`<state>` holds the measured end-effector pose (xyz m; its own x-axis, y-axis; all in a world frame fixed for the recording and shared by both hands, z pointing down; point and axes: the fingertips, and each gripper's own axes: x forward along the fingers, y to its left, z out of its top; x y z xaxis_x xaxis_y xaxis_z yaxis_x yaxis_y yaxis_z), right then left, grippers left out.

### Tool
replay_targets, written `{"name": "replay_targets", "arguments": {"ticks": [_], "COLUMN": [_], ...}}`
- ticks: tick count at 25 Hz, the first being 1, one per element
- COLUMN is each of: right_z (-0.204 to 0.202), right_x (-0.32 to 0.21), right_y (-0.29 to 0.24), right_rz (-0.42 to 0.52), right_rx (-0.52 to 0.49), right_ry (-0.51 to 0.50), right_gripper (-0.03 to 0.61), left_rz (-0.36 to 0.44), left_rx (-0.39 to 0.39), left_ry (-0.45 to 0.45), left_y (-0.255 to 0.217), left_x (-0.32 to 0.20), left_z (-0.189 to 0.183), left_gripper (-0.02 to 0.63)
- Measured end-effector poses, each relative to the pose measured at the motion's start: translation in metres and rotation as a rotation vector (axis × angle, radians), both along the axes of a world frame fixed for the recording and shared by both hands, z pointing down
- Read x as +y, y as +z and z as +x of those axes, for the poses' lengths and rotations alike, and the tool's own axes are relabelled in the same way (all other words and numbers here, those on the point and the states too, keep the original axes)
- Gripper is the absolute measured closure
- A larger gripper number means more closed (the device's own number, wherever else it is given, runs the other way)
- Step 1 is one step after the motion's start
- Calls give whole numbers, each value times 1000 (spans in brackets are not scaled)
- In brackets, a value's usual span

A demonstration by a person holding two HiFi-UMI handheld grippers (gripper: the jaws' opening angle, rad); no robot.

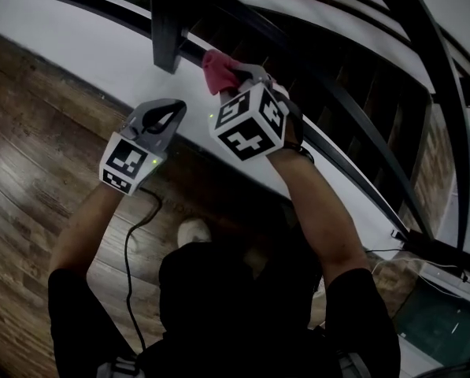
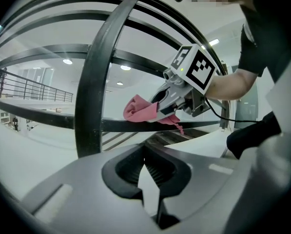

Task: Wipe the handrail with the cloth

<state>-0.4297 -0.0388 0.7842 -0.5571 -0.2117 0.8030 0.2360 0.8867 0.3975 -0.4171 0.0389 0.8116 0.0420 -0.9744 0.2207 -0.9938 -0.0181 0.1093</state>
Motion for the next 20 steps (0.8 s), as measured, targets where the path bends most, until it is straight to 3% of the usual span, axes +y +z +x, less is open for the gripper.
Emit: {"name": "replay_targets", "arguments": {"ticks": [20], "right_z": [-36], "right_x": [12], "right_y": [-2], "right_rz": [-34], "right_rx": [-33], "right_ry": [-16], "right_gripper": [535], "left_rz": [32], "left_rx": [41], "left_ry": [-66], "left_y": [7], "left_x": [16], "left_z": [-10], "left_gripper": [615]}}
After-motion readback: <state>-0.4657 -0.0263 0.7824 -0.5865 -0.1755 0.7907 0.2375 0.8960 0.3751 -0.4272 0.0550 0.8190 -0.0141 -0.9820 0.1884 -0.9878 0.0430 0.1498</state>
